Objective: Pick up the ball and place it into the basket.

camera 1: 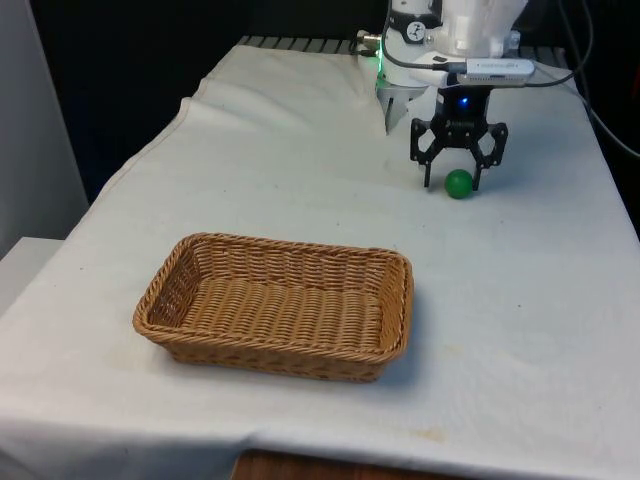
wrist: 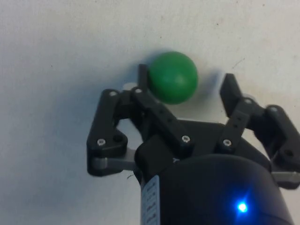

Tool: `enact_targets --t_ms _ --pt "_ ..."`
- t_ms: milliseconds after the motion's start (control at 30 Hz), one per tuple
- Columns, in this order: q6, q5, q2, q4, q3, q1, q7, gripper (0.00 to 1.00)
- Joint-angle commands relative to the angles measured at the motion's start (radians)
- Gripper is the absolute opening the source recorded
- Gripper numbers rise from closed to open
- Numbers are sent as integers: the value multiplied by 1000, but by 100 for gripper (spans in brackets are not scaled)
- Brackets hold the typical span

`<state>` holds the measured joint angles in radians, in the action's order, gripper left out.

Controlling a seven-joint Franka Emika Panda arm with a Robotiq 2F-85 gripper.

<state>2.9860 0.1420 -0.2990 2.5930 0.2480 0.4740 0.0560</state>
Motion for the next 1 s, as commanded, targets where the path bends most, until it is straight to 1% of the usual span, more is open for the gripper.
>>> enact_targets --t_ms 0,167,200,400,467,533,567,600,633,867,900,933,967 --pt "0 0 0 0 0 0 0 48" --pt "0 1 1 0 -2 1 1 3" --pt "1 1 1 0 -1 1 1 0" --pt "0 1 1 0 0 1 1 0" --pt "-14 -6 18 1 9 8 5 0" --pt "-24 -10 34 3 14 11 9 0" --pt "-8 0 20 -1 0 2 0 0" --pt "-29 -12 41 3 16 13 10 0" --pt "-42 -16 56 4 18 14 13 0" --pt "-97 -27 122 5 19 11 21 0" --pt "-92 -1 120 4 1 2 1 0" --pt "-107 -28 131 4 19 10 22 0" --pt "-124 -31 150 3 18 9 23 0"
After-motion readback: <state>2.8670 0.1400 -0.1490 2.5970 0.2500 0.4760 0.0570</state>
